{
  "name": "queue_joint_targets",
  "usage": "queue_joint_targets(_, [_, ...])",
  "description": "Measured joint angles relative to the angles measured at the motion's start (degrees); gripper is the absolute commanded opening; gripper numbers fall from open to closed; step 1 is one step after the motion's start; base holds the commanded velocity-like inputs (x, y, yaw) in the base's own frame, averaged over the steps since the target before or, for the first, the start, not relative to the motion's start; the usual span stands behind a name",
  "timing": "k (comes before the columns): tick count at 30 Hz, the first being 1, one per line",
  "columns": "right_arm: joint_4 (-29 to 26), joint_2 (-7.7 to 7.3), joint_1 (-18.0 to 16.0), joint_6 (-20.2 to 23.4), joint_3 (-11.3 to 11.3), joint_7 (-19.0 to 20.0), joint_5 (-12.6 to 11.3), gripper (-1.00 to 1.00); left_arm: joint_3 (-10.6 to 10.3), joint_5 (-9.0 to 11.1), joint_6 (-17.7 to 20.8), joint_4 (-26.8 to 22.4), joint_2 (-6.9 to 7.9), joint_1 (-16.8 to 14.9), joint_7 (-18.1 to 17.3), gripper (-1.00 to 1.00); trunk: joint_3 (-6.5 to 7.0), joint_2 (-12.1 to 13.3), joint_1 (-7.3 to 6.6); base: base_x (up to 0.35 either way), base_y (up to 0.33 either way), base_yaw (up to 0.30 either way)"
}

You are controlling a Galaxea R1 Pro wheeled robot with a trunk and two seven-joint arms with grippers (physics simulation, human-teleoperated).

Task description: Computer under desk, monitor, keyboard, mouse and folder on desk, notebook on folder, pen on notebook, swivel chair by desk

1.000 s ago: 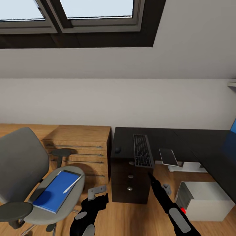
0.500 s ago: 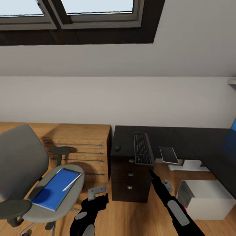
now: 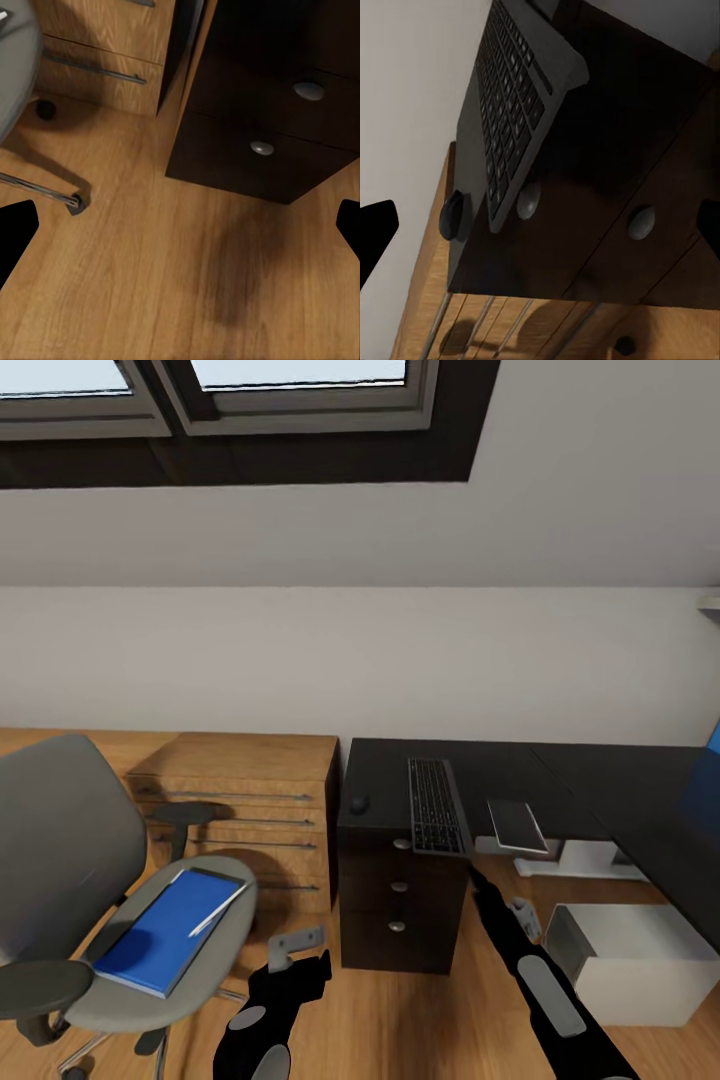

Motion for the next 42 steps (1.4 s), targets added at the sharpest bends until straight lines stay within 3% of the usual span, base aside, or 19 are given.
queue_joint_targets(4, [-0.05, -0.08, 0.00, 2.44, -1.98, -0.07, -0.25, 1.00, 0.00, 0.00, 0.00, 0.00, 0.00, 0.00, 0.00, 1.00, -0.72, -1.60, 0.88, 0.000, 0.000, 0.000])
queue_joint_targets(6, [0.02, -0.10, 0.00, 5.62, -4.29, -0.08, -1.43, 1.00, 0.00, 0.00, 0.00, 0.00, 0.00, 0.00, 0.00, 1.00, -1.08, -2.41, 1.32, 0.000, 0.000, 0.000])
queue_joint_targets(9, [0.14, -0.12, 0.01, 12.98, -8.18, -0.03, -5.41, 1.00, 0.00, 0.00, 0.01, 0.00, -0.02, 0.00, 0.00, 1.00, -1.62, -3.61, 1.98, 0.000, 0.000, 0.000])
queue_joint_targets(12, [0.22, -0.17, 0.01, 18.87, -10.10, 0.06, -9.33, 1.00, -0.02, 0.03, 0.01, 0.00, -0.03, 0.00, 0.00, 1.00, -2.16, -4.81, 2.64, 0.000, 0.000, 0.000])
queue_joint_targets(14, [0.25, -0.18, 0.01, 20.53, -10.56, 0.11, -10.91, 1.00, -0.05, 0.06, 0.01, 0.00, -0.03, 0.00, 0.00, 1.00, -2.51, -5.62, 3.08, 0.000, 0.000, 0.000])
queue_joint_targets(21, [0.15, 0.18, 0.01, 21.25, -10.88, 0.55, -12.30, 1.00, -0.08, 0.07, 0.01, 0.22, -0.09, 0.03, -0.04, 1.00, -3.77, -8.42, 4.61, 0.000, 0.000, 0.000])
queue_joint_targets(29, [-1.58, 0.33, 0.01, 16.16, -10.61, 1.37, -12.06, 1.00, -0.09, 0.00, 0.01, 0.43, -0.12, 0.00, -0.09, 1.00, -5.21, -11.63, 6.37, 0.000, 0.000, 0.000])
queue_joint_targets(42, [-4.78, 0.19, 0.16, 15.98, -10.55, 3.71, -11.93, 1.00, -0.09, 0.05, 0.01, 0.43, -0.12, 0.00, -0.07, 1.00, -7.54, -16.85, 9.23, 0.000, 0.000, 0.000])
